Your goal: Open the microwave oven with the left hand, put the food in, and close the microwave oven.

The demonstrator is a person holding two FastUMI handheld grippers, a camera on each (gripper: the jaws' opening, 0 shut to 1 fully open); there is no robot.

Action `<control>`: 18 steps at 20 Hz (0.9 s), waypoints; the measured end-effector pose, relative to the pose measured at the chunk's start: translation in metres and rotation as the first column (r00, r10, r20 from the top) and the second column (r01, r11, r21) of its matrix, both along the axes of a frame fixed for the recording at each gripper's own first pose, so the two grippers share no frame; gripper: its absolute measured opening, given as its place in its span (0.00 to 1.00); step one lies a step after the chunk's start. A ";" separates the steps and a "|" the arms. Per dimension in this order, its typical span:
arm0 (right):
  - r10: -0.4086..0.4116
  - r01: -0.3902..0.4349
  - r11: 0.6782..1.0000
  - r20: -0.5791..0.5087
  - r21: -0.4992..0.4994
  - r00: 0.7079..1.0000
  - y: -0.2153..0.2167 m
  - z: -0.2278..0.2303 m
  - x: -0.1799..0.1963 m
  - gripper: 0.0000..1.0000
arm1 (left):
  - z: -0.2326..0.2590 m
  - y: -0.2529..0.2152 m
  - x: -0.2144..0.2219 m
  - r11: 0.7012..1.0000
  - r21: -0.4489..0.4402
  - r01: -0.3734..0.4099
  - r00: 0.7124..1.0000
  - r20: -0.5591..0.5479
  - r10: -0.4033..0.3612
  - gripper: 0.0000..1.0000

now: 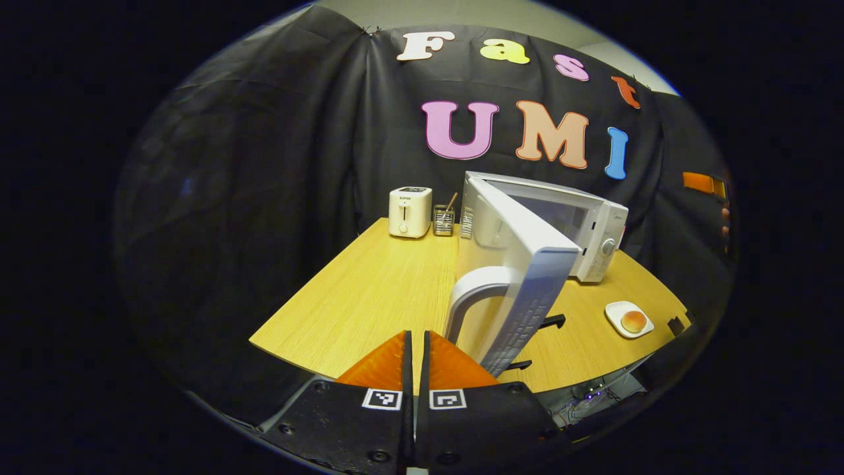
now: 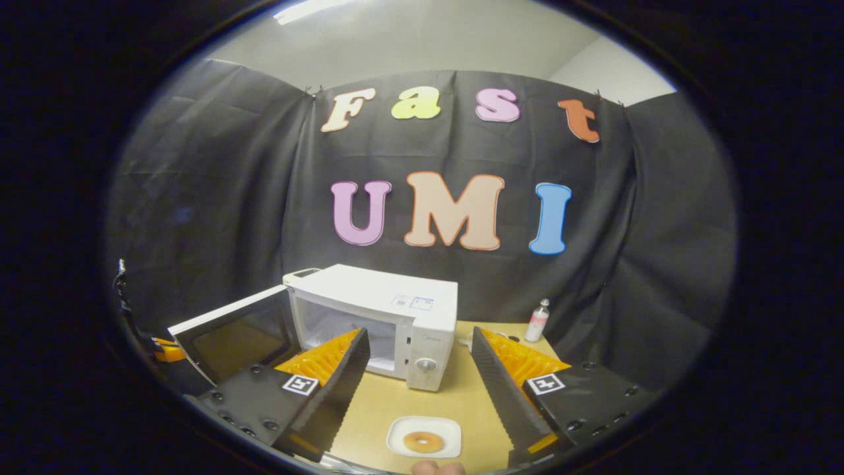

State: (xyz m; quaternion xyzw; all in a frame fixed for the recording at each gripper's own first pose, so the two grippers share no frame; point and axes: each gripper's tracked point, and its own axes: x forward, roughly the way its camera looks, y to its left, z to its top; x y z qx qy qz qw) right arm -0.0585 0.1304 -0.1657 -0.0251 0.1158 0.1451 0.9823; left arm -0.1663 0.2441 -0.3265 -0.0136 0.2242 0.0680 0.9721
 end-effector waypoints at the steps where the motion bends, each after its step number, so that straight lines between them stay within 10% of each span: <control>1: -0.006 0.006 1.000 -0.016 0.005 1.000 -0.002 -0.010 -0.001 0.98 | 0.000 0.001 0.001 1.000 0.005 -0.001 1.000 -0.002 0.002 0.01; 5: -0.031 0.030 1.000 -0.104 -0.010 0.994 -0.009 -0.063 -0.005 0.97 | -0.001 0.002 -0.001 1.000 0.005 -0.007 1.000 -0.014 0.007 0.09; 10: -0.057 0.031 0.995 -0.270 -0.099 0.961 -0.014 -0.162 -0.018 0.97 | -0.005 -0.001 -0.003 1.000 0.000 -0.009 1.000 -0.028 0.009 0.48; 18: -0.139 0.021 0.973 -0.513 -0.229 0.847 -0.036 -0.305 -0.043 0.99 | -0.006 -0.010 0.003 1.000 -0.006 -0.008 1.000 -0.028 0.008 0.43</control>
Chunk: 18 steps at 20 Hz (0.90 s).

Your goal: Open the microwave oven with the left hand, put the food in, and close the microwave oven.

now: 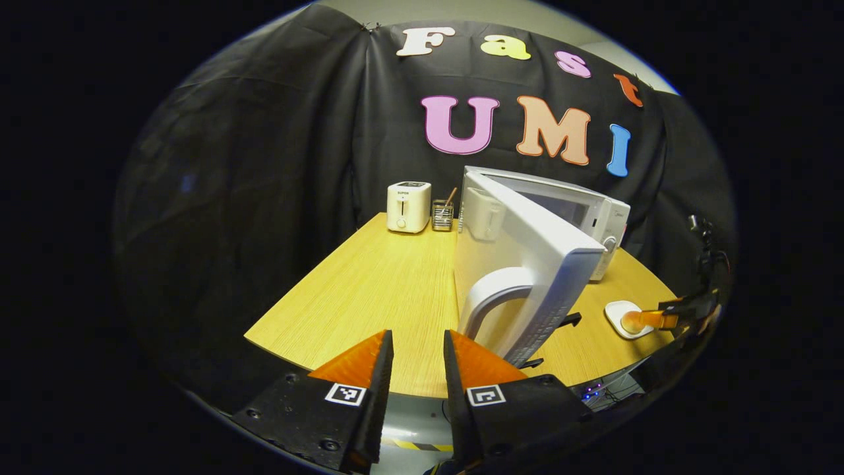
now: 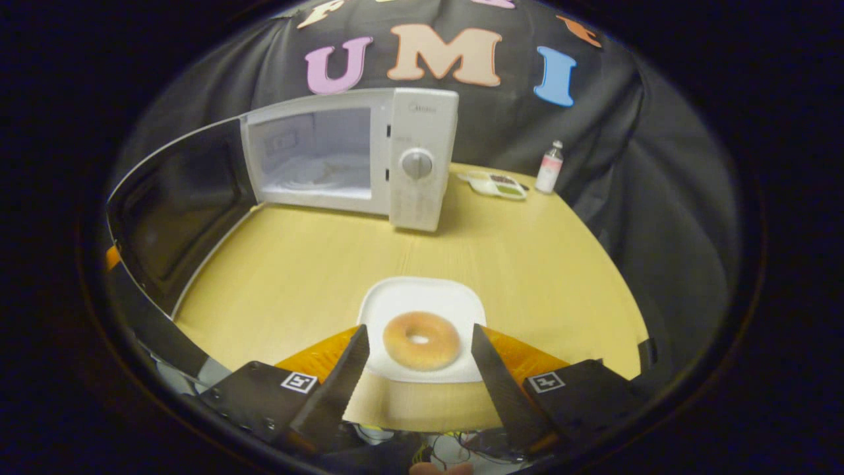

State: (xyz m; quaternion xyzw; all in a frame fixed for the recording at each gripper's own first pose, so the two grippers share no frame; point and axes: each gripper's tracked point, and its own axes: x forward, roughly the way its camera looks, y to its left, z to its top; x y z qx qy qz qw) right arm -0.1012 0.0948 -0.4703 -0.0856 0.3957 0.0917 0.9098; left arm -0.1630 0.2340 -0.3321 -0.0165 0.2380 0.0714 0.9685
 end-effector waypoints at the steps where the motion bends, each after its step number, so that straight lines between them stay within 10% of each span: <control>1: -0.009 0.009 1.000 -0.015 0.000 1.000 -0.001 -0.007 0.000 0.99 | 0.001 -0.001 -0.001 1.000 0.000 0.000 1.000 0.002 0.000 0.44; 15: -0.045 0.046 0.999 -0.080 0.021 0.996 0.005 -0.040 0.004 0.84 | 0.019 0.008 -0.008 0.997 -0.034 -0.065 0.998 0.010 0.065 0.43; 18: -0.042 0.044 0.999 -0.079 0.021 0.996 0.007 -0.041 0.006 0.84 | 0.037 0.019 -0.004 0.994 0.012 -0.107 0.992 0.074 0.106 0.84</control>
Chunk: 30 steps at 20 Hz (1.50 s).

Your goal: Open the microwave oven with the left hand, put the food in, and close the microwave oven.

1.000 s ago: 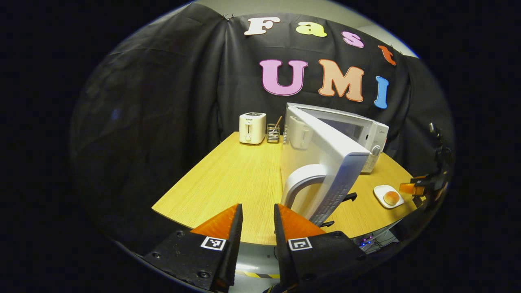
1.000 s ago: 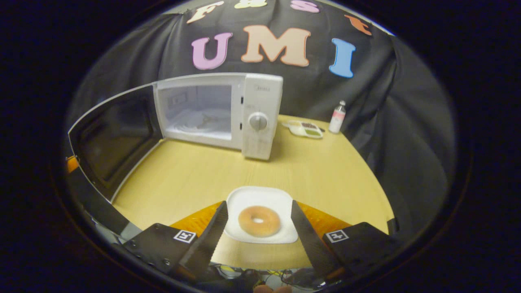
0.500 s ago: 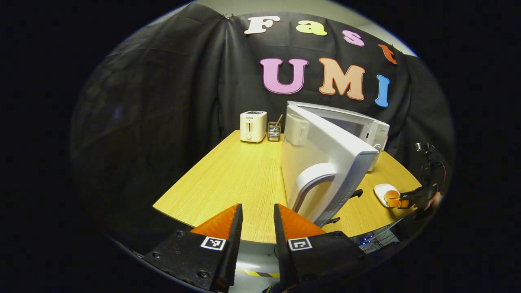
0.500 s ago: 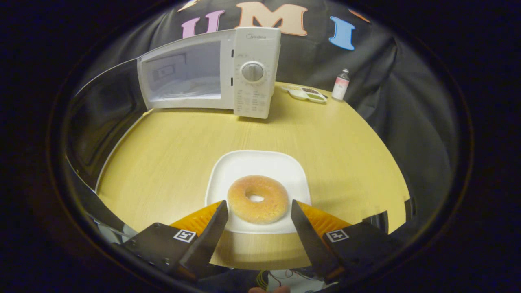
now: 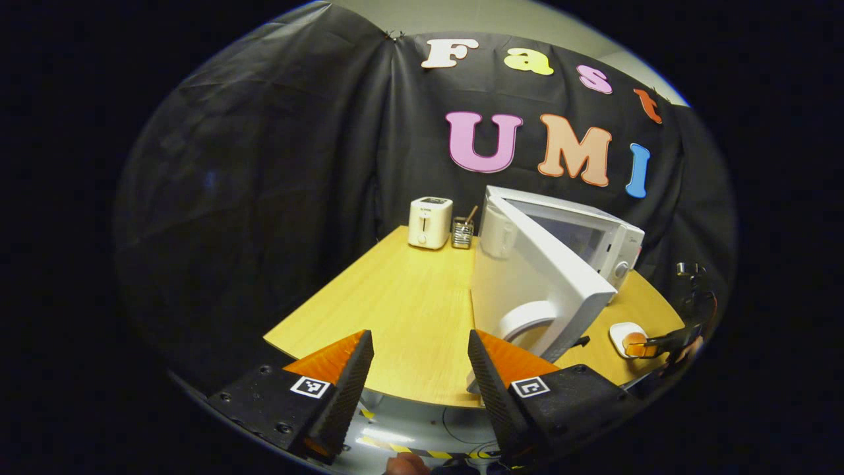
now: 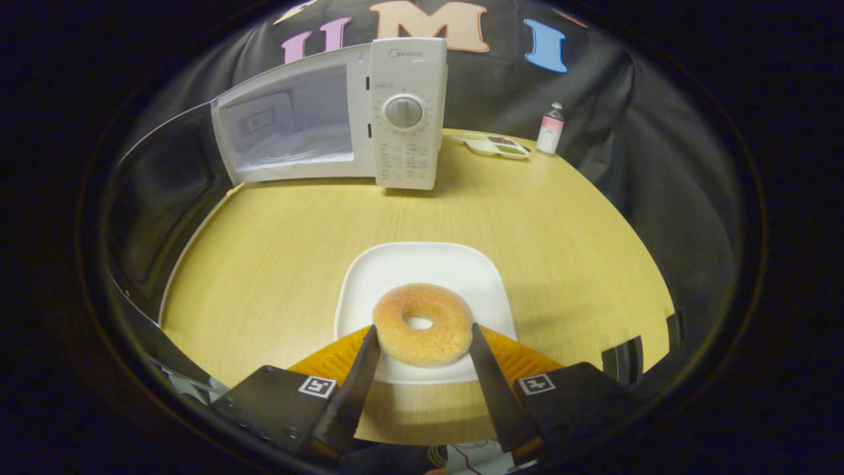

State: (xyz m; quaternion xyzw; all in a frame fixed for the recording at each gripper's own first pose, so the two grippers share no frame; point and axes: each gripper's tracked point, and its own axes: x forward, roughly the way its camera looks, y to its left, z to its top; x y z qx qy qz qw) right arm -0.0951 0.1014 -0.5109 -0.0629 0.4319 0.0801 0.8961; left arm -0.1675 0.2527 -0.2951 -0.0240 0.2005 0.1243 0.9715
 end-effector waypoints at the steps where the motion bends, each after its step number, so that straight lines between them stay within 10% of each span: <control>1: -0.002 0.002 1.000 0.004 -0.001 1.000 0.000 0.001 0.001 0.78 | 0.006 0.001 0.002 1.000 0.015 -0.004 1.000 0.007 0.004 0.84; 5: 0.008 -0.008 1.000 0.014 0.003 1.000 0.003 0.006 0.002 0.63 | 0.018 0.007 0.003 0.998 0.060 -0.027 1.000 0.013 0.026 0.91; 17: -0.041 0.030 0.973 0.042 0.229 0.998 0.066 0.051 0.035 0.62 | 0.092 0.001 0.007 0.993 0.106 -0.050 0.988 0.153 0.033 0.93; 30: -0.258 0.291 0.673 -0.153 0.680 0.954 0.236 0.077 0.113 0.61 | 0.147 -0.008 -0.011 0.988 0.132 -0.077 0.973 0.227 0.045 0.94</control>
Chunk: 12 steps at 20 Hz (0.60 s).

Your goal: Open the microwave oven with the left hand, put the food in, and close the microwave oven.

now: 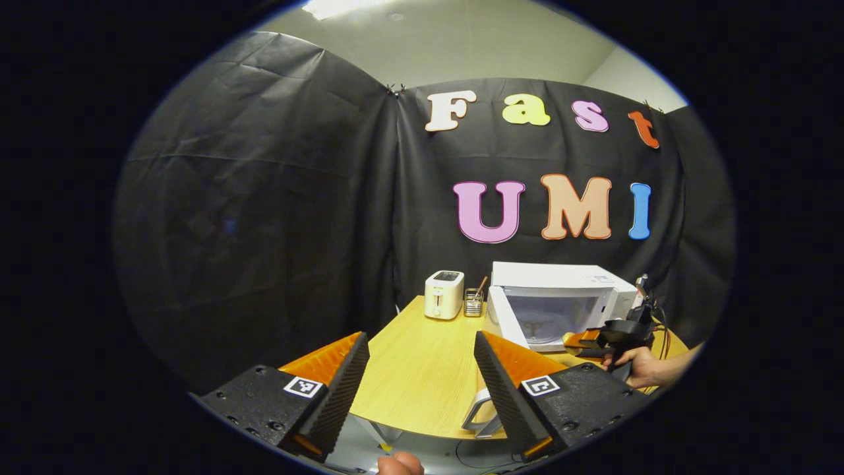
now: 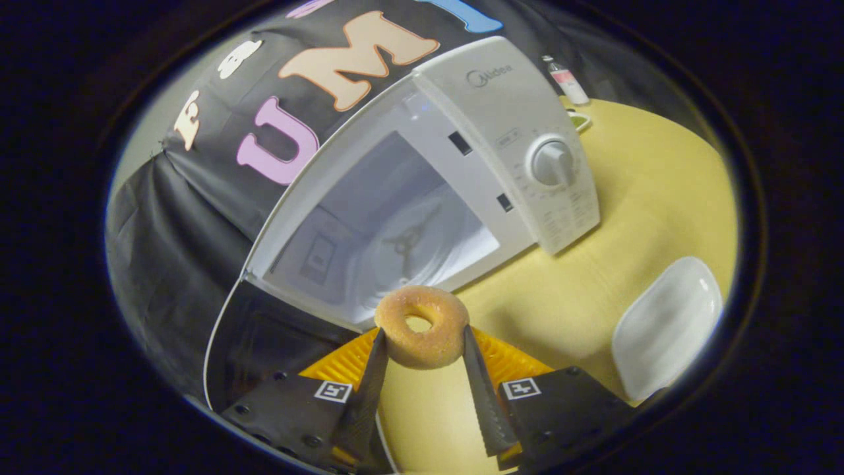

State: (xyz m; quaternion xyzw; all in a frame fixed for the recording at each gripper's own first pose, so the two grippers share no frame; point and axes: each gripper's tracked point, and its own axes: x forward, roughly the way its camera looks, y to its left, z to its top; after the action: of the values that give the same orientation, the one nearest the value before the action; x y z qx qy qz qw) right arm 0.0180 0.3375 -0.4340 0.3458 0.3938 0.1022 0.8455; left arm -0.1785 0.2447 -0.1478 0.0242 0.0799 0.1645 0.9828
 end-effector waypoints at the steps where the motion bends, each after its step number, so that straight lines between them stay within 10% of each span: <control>1: -0.021 0.021 1.000 -0.002 0.022 1.000 0.009 0.000 0.006 0.68 | 0.003 0.002 -0.001 1.000 0.010 -0.006 1.000 0.002 0.006 0.94; 12: -0.274 0.275 0.953 -0.032 0.125 0.961 0.043 -0.015 0.072 0.61 | 0.009 0.019 -0.009 0.999 0.004 -0.043 0.999 -0.009 0.044 0.95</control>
State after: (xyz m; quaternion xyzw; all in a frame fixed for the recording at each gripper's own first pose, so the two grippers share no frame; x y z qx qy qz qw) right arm 0.0895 0.3803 -0.4493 0.4515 0.3407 0.0064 0.8247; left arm -0.1872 0.2634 -0.1390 0.0251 0.0846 0.1859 0.9786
